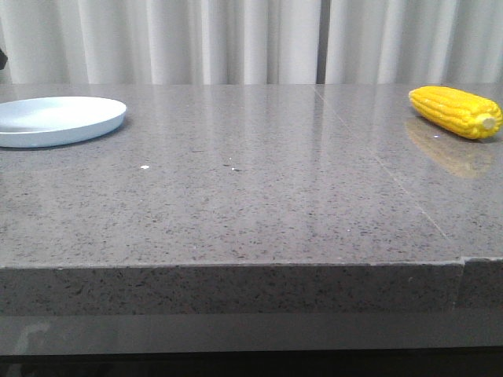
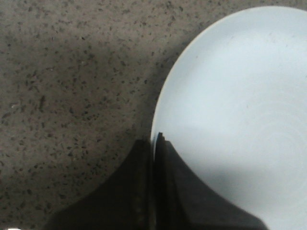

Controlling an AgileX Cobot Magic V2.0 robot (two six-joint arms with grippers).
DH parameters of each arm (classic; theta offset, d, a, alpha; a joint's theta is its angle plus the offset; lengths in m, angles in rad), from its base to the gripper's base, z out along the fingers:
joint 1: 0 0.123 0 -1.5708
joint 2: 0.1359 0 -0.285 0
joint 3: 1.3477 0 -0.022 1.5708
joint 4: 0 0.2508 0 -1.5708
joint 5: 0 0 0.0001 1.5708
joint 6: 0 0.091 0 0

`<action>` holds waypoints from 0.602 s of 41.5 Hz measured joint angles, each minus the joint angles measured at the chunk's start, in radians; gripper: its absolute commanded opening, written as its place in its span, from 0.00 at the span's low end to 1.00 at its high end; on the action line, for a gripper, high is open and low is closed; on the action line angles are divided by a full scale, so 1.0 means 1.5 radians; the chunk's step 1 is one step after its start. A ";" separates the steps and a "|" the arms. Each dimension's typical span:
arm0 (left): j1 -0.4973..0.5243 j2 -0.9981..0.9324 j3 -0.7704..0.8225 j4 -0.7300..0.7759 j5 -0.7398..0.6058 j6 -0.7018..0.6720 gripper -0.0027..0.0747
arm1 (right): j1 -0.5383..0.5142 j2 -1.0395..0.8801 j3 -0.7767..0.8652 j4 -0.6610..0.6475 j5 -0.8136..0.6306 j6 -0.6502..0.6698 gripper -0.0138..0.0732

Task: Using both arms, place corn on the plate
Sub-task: 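Open the left gripper and grasp the white plate's rim, then lift the plate with the left gripper, move it toward the table center, release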

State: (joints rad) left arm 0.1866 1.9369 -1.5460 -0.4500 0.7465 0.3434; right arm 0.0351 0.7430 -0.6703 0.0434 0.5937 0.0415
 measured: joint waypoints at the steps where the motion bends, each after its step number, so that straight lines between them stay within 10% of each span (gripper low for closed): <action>1: 0.000 -0.004 0.000 -0.002 0.003 0.000 0.01 | 0.000 0.000 0.000 0.000 0.000 0.000 0.89; 25: -0.179 -0.120 0.000 -0.015 0.017 0.000 0.01 | 0.000 0.000 0.000 0.000 0.000 0.000 0.89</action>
State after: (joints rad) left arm -0.0823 1.7574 -1.5460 -0.4725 0.7720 0.3440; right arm 0.0351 0.7430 -0.6703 0.0434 0.5937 0.0415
